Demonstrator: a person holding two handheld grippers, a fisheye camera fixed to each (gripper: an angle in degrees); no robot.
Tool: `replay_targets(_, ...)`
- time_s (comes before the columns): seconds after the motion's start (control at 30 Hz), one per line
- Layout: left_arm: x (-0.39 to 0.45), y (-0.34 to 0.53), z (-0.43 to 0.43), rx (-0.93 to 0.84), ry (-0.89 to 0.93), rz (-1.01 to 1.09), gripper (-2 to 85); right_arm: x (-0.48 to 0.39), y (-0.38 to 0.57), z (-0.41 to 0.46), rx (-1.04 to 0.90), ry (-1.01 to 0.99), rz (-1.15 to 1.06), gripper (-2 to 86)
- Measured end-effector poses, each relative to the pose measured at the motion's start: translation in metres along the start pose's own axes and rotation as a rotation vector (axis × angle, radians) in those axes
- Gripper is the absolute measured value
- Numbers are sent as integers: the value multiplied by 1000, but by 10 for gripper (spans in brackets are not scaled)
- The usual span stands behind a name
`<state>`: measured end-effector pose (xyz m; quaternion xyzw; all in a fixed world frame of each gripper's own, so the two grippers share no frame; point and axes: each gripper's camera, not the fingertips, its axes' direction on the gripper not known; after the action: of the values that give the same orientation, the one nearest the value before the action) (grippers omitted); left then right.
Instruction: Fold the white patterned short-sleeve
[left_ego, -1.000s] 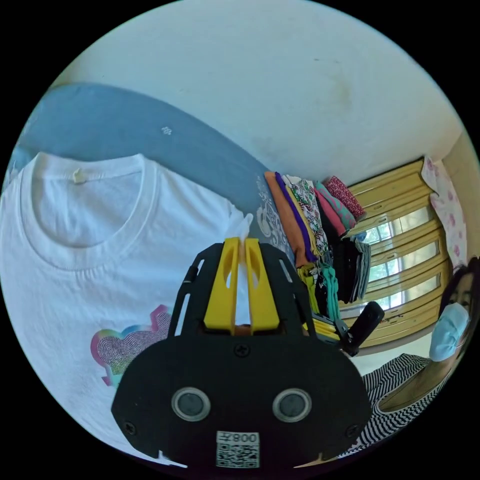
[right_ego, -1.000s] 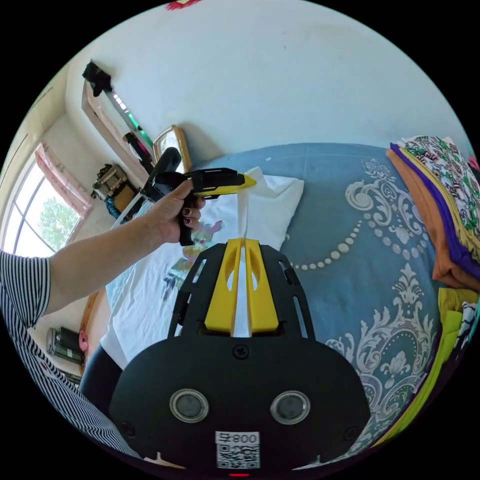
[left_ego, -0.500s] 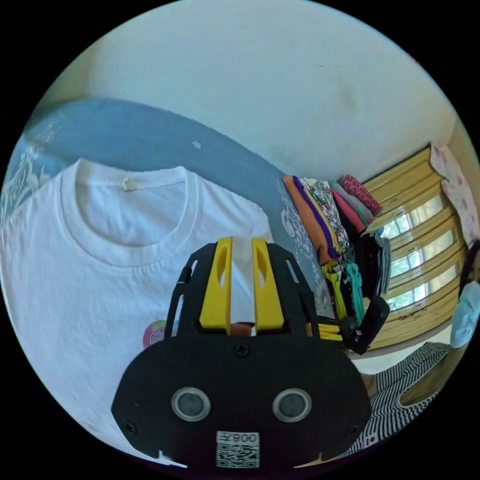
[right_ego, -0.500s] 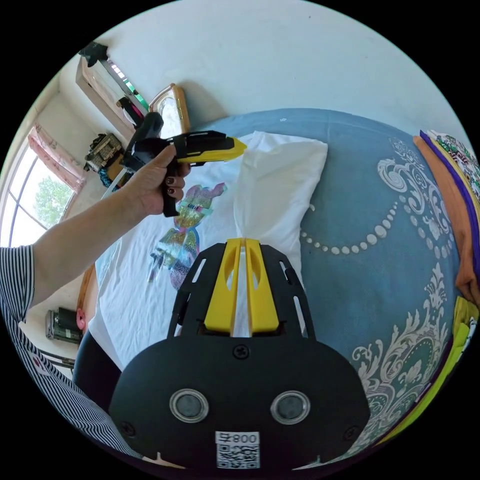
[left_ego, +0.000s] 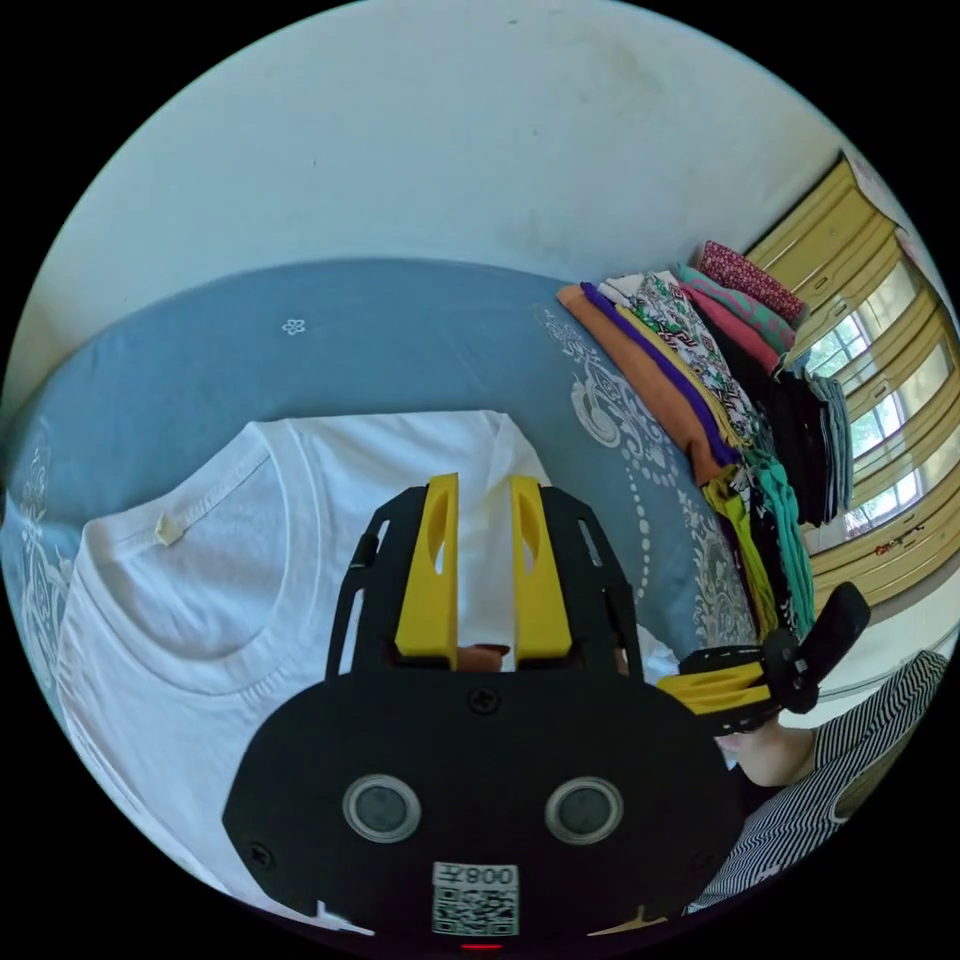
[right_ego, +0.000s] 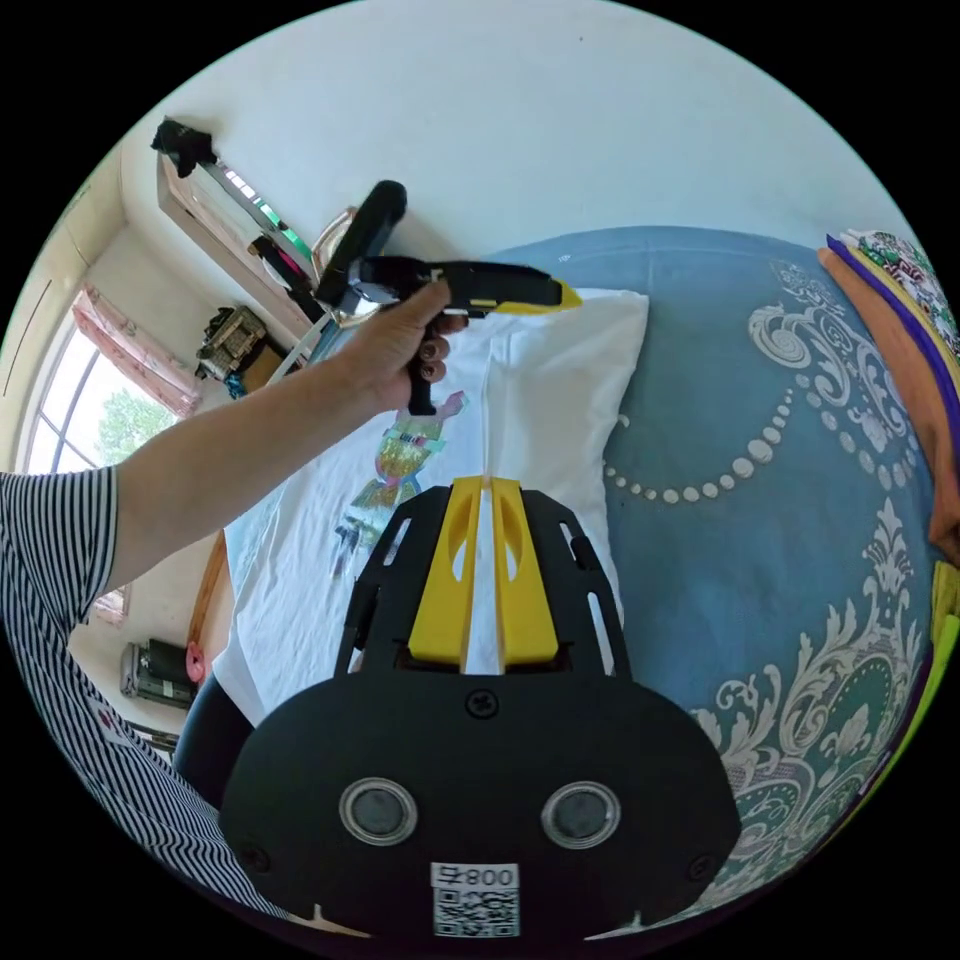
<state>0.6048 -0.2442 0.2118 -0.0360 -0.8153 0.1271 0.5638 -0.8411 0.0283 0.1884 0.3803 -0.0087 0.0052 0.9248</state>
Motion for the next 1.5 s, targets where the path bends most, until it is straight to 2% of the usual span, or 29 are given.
replay_targets(0.17,6,-18,17,-59,-18,27,34,2,-7,-1,-9,-56,-27,13)
replay_targets(0.33,9,-25,18,-42,-15,35,14,-7,-1,22,-90,-5,-52,5)
replay_targets(0.5,3,-27,18,-6,44,-1,9,-3,-4,17,-76,-75,-60,2)
replay_targets(0.83,9,-39,31,47,138,5,7,41,-14,22,-68,175,53,0)
replay_targets(1.03,14,-42,53,33,118,5,12,54,-6,8,-23,179,109,0)
replay_targets(1.23,27,-25,41,136,94,45,19,45,-7,11,-42,223,68,1)
replay_targets(1.33,38,-21,54,106,86,96,17,49,-7,9,-34,220,83,1)
replay_targets(1.5,39,-29,91,4,41,66,10,55,-10,6,-33,217,95,1)
